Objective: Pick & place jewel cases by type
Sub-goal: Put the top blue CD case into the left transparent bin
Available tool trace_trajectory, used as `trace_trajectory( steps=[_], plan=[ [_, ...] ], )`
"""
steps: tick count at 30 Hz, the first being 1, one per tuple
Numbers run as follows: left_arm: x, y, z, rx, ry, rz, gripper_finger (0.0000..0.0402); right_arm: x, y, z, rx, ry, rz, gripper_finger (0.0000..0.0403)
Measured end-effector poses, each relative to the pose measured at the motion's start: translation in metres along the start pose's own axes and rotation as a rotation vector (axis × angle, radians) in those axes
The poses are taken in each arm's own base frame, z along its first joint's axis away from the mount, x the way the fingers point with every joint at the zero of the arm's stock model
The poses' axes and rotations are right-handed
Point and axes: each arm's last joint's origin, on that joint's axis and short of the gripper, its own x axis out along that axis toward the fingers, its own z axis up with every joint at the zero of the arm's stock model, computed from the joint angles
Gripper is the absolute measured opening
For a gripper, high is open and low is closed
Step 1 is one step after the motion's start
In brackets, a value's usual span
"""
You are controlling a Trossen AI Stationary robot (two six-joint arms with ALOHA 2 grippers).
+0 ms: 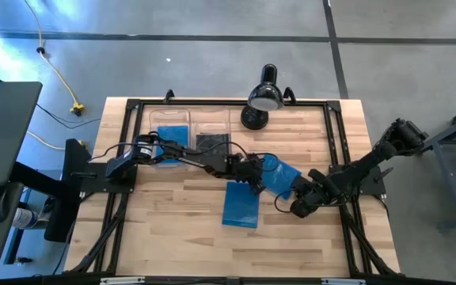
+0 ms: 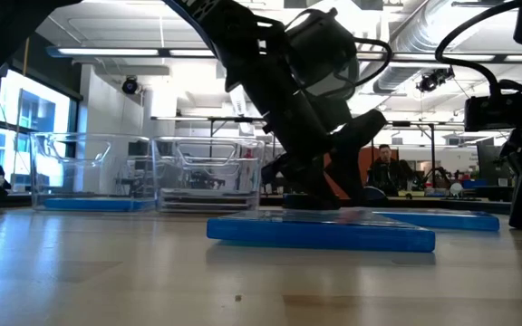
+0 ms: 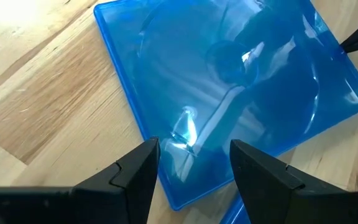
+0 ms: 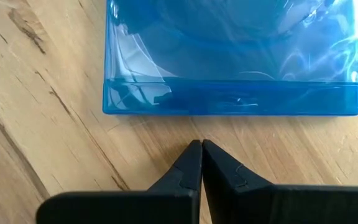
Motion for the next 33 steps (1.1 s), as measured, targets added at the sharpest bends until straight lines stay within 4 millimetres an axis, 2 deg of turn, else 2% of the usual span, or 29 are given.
trace_trajectory(
  steps=[12, 25, 33],
  plan=[
    [-0.008, -0.006, 0.014, 0.007, 0.004, 0.045, 0.0197, 0.000, 0.000, 0.000, 0.002, -0.001, -0.001, 0.0000],
    [0.001, 0.001, 0.007, -0.009, 0.052, 0.074, 0.0197, 0.001, 0.003, 0.004, 0.023, -0.022, 0.039, 0.0000],
    [0.005, -0.001, 0.005, -0.030, 0.068, 0.029, 0.0197, 0.013, 0.004, 0.011, 0.008, 0.010, 0.032, 0.0000]
  ],
)
